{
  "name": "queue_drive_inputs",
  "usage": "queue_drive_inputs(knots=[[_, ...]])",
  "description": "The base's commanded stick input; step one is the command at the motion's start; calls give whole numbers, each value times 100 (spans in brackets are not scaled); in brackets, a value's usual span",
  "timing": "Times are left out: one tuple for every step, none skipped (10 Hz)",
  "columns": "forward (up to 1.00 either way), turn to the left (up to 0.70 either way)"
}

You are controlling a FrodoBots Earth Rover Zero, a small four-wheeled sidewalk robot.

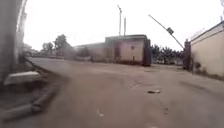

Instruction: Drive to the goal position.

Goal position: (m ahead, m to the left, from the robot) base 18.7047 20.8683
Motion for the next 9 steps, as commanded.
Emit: queue_drive_inputs(knots=[[50, 0], [50, 0], [50, 0], [50, 0], [50, 0], [50, 0], [50, 0], [50, 0], [50, 0]])
